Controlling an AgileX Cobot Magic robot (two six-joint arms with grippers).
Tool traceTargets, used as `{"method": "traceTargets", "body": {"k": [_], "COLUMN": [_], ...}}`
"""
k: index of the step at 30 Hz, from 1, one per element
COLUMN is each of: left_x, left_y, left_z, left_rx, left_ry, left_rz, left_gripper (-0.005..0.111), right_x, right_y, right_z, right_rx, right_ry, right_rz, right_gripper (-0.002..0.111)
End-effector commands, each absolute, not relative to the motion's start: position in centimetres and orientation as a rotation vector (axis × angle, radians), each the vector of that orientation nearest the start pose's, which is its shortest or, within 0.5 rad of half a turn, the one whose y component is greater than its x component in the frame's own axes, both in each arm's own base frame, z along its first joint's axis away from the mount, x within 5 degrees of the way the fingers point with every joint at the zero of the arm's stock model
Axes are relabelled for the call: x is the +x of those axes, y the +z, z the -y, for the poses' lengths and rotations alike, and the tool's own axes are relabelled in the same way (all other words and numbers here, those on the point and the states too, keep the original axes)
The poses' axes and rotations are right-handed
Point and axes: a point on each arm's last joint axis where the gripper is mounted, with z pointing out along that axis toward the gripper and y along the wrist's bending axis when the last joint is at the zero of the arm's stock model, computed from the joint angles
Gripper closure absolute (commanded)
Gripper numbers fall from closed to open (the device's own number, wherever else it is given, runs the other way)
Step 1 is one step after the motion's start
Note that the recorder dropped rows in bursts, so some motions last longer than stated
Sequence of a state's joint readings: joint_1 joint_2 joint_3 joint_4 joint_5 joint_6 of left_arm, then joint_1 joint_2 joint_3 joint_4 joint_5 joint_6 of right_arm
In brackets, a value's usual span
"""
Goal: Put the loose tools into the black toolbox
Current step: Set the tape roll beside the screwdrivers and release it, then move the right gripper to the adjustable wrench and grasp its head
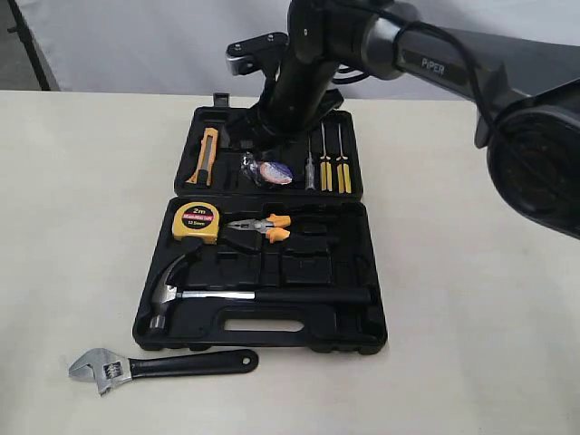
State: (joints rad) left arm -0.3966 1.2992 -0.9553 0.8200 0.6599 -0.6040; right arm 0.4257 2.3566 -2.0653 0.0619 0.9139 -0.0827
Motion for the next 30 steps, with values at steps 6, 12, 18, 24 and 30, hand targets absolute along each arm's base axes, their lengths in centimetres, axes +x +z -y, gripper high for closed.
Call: {"method": "traceTargets", "body": {"k": [6, 12, 18, 24, 30], "left_x": [26.3, 26.3, 26.3, 26.3, 26.3], "left_y": [30.7, 30.7, 30.7, 30.7, 30.7], "left_z": [6.6, 6.6, 6.6, 6.6, 6.6], "left_rx": [0.306, 0.306, 0.306, 0.306, 0.306], "left_ry": [0.348, 0.348, 0.348, 0.348, 0.348], "left_rz": [-2.223, -2.223, -2.223, -2.223, -2.223], "left_gripper": [0.105, 0.105, 0.105, 0.105, 0.105], "right_x": [47.9, 47.8, 47.7, 46.2, 41.7], "right_y": [13.9, 11.6, 14.3, 23.5, 27.4], "right_z": [-21.9, -21.9, -21.8, -21.4, -24.7], "right_rx": [-0.635, -0.638, -0.635, -0.634, -0.887], "right_ry": [0.178, 0.169, 0.172, 0.199, 0.236], "right_rz": [-2.646, -2.699, -2.661, -2.512, -2.512], "right_gripper": [0.108, 0.108, 0.108, 0.108, 0.108]}}
